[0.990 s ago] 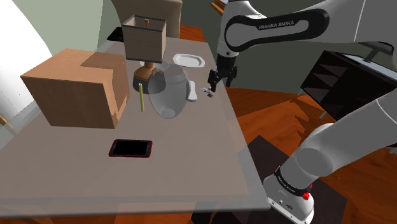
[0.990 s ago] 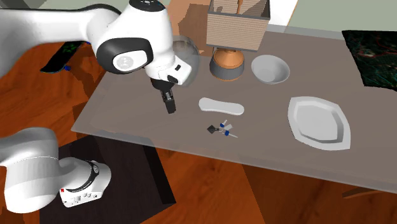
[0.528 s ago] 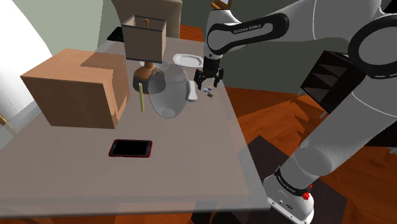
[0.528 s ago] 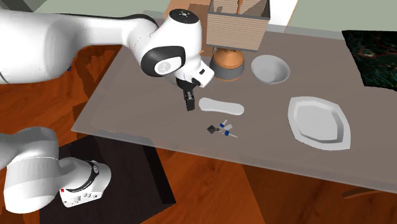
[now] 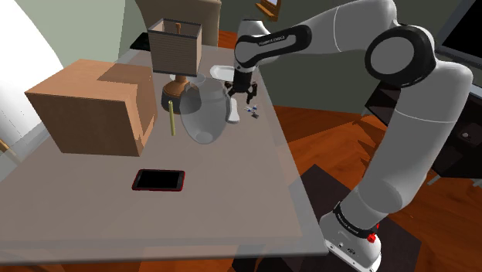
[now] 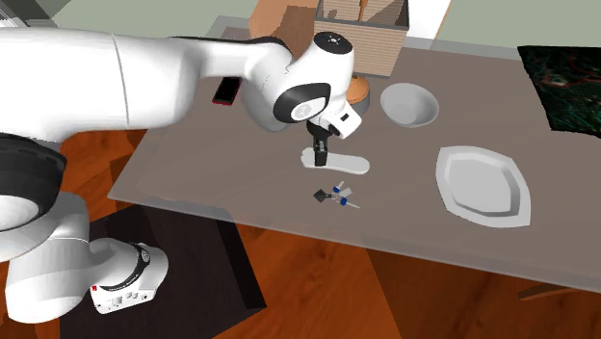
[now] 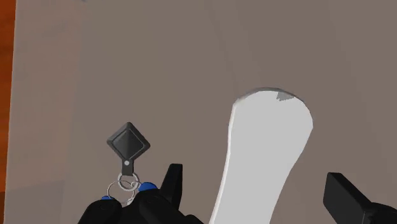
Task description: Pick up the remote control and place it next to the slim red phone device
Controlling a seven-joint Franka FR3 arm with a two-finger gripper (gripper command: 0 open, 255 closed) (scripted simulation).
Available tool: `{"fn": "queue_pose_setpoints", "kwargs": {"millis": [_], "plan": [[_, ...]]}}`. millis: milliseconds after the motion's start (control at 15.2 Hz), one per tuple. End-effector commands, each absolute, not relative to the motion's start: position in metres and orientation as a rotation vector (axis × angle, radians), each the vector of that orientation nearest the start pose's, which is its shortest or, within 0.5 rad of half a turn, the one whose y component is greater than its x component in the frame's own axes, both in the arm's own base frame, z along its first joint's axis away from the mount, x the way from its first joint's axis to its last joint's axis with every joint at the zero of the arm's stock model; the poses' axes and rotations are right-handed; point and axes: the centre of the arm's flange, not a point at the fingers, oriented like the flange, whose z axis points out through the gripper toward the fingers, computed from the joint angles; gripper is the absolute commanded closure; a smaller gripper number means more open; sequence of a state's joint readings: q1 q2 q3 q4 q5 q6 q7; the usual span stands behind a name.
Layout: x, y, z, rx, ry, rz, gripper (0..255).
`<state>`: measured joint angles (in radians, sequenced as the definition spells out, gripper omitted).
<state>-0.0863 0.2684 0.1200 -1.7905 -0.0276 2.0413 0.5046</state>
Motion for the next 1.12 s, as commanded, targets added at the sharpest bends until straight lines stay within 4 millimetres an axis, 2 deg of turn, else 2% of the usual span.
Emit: {"fn": "queue_pose_setpoints", "kwargs": {"millis": [0,198,660,1056], "plan": [[0.65,0.005,0.389,-3.031,0.791,0.018,0],[0.681,-0.008,0.374,-2.993,0.889,0.004,0],[0.681,-0.007,0.337,-2.993,0.889,0.004,0],[0.681,-0.007,0.334,-2.993,0.889,0.004,0]]}}
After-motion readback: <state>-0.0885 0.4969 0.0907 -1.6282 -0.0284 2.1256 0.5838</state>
